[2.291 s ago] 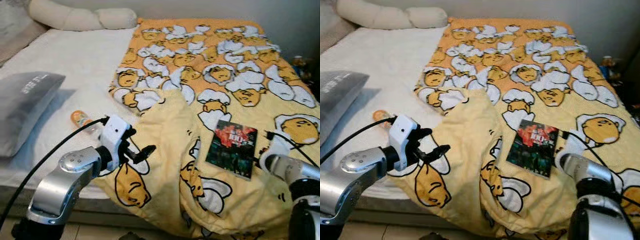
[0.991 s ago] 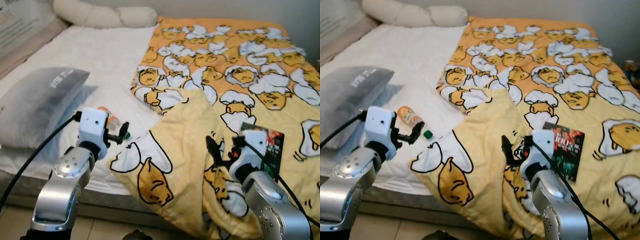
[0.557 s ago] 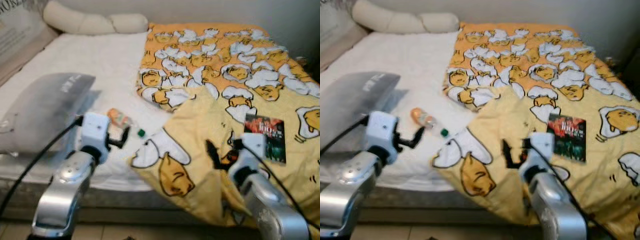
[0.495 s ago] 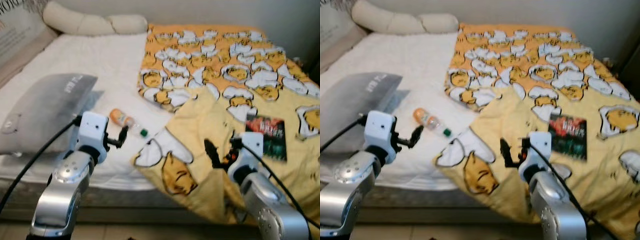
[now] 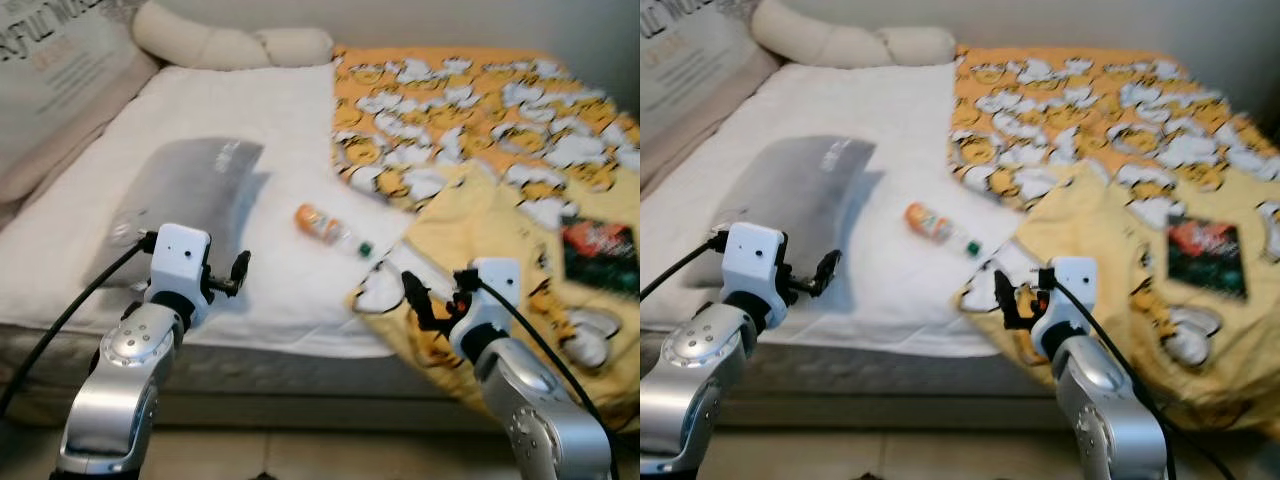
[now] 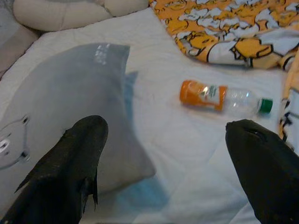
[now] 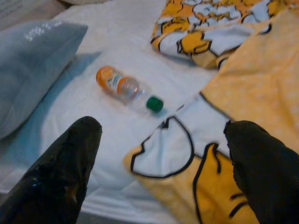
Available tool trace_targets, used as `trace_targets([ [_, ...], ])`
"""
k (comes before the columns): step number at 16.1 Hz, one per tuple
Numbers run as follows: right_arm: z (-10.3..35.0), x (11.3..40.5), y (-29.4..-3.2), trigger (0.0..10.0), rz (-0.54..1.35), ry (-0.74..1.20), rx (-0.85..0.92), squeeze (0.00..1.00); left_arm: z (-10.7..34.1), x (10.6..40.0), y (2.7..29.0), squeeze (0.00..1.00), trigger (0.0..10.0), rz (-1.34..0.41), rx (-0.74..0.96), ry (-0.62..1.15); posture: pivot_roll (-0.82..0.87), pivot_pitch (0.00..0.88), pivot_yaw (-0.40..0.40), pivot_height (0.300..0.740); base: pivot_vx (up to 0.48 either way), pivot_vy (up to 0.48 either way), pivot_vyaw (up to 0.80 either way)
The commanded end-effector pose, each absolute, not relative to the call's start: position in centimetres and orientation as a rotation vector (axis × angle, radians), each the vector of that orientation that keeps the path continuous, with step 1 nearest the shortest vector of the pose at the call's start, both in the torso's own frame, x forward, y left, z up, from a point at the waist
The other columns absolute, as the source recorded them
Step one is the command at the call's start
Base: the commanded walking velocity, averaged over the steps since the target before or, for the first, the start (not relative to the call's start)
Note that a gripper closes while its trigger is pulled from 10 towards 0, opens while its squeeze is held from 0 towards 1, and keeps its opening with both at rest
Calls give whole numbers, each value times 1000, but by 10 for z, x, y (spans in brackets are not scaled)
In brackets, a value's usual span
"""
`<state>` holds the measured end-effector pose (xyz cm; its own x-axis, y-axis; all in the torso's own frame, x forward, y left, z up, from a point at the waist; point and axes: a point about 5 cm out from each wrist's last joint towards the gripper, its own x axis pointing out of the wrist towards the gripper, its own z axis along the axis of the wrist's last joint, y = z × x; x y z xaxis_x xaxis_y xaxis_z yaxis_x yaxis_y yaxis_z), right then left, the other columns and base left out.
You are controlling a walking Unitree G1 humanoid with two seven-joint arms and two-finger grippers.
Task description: Clean up the room
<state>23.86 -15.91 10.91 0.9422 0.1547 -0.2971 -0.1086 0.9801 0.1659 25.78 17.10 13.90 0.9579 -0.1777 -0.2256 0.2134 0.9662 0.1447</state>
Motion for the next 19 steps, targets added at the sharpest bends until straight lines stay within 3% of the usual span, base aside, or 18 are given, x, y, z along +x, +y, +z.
trace_targets([
  [1, 110, 239, -160, 10000, 133, 314, 160, 0, 143, 259, 172, 0, 10000, -195, 181, 194, -1, 0, 33, 740, 0, 480, 0],
  [5, 110, 241, -159, 10000, 141, 321, 156, 0, 144, 259, 172, 0, 10000, -189, 176, 190, 1, 0, 29, 740, 0, 480, 0],
  [7, 111, 242, -160, 10000, 143, 319, 154, 0, 147, 260, 169, 0, 10000, -200, 222, 158, 1, 0, 26, 740, 0, 0, 0],
  [11, 112, 245, -160, 10000, 148, 315, 150, 0, 148, 262, 167, 0, 10000, -173, 180, 155, 6, 0, 18, 740, 0, -458, 0],
  [19, 115, 246, -164, 10000, 149, 313, 128, 0, 152, 258, 161, 0, 10000, -198, 122, 108, -5, 0, 14, 740, 39, 0, -95],
])
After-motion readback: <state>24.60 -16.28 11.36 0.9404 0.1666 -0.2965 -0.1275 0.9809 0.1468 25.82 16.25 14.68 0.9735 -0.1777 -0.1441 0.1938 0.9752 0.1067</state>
